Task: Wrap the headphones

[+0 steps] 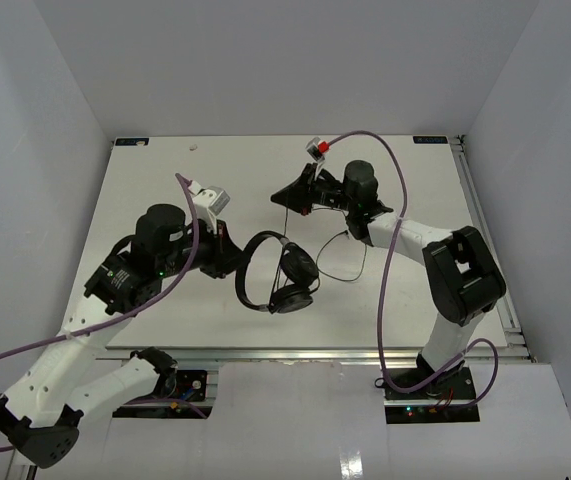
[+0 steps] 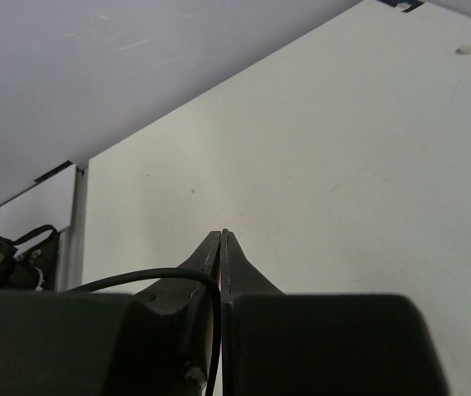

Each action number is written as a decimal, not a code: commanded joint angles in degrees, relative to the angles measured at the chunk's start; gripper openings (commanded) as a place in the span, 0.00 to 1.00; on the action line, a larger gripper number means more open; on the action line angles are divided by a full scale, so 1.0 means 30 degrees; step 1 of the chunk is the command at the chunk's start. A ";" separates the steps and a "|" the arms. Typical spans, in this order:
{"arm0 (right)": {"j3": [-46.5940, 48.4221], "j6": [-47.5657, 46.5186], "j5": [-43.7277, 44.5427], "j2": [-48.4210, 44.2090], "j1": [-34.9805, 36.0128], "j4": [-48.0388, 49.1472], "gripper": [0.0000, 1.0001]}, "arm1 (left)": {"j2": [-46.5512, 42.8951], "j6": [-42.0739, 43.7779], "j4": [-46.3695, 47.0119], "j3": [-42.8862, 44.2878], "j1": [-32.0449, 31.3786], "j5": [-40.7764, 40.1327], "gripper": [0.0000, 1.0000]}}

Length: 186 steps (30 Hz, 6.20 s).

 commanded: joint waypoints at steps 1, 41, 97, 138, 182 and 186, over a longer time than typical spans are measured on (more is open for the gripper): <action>0.2276 -0.3855 0.1181 -0.1094 -0.0646 -0.7973 0.08 | 0.0892 0.1841 -0.1125 0.0231 -0.0035 -0.2157 0.00; 0.3580 -0.6388 0.1659 -0.4867 0.1105 -1.6657 0.08 | 1.2154 -0.0385 -0.0772 0.3539 -0.0123 -1.5689 0.00; -0.8756 0.7906 -0.5265 -0.3695 0.4190 1.3735 0.08 | 0.5212 -0.6700 -0.1172 0.8311 0.0580 -1.2887 0.00; -0.9296 0.6497 -0.3223 -0.3751 0.3780 1.3341 0.08 | 0.4768 -0.5759 -0.1971 0.8726 0.0580 -1.5830 0.00; -0.6274 0.1659 1.4528 -0.2493 0.3780 0.8732 0.08 | 0.0090 -0.8178 0.1483 0.0926 0.0558 -0.3016 0.00; -0.6284 0.1711 1.4860 -0.2500 0.3751 0.9027 0.09 | 0.0104 -0.7500 0.1486 0.0847 0.0552 -0.2128 0.00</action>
